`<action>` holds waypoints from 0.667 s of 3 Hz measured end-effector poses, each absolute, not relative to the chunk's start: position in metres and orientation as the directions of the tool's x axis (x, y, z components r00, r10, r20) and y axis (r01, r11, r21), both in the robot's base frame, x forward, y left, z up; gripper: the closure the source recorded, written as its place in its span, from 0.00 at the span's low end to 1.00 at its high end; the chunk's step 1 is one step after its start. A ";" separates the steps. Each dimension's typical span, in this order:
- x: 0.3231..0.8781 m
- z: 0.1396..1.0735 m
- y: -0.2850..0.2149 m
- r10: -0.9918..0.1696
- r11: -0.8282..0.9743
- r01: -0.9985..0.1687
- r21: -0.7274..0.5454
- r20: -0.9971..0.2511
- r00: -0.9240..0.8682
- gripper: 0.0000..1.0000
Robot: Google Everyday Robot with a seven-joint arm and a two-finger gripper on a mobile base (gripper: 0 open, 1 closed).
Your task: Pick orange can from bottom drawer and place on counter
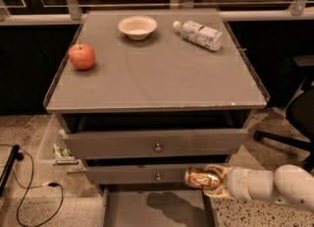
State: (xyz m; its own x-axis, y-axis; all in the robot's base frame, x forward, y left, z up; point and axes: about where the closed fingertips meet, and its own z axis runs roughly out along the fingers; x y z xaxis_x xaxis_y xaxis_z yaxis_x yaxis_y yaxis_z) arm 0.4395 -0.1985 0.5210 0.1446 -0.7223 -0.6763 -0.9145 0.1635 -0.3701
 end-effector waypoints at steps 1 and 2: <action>0.449 0.592 -0.206 -0.731 0.149 -0.884 -0.443 -0.651 0.203 1.00; 0.423 0.668 -0.184 -0.730 0.105 -0.842 -0.528 -0.616 0.295 1.00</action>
Offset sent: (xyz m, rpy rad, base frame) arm -0.1535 0.0003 0.2549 -0.0650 -0.2768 -0.0122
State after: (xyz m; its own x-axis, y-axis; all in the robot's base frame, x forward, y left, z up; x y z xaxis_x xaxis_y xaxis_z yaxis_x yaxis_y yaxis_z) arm 0.4226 -0.1839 0.6678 0.2953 -0.7305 -0.6158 -0.8425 0.1049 -0.5284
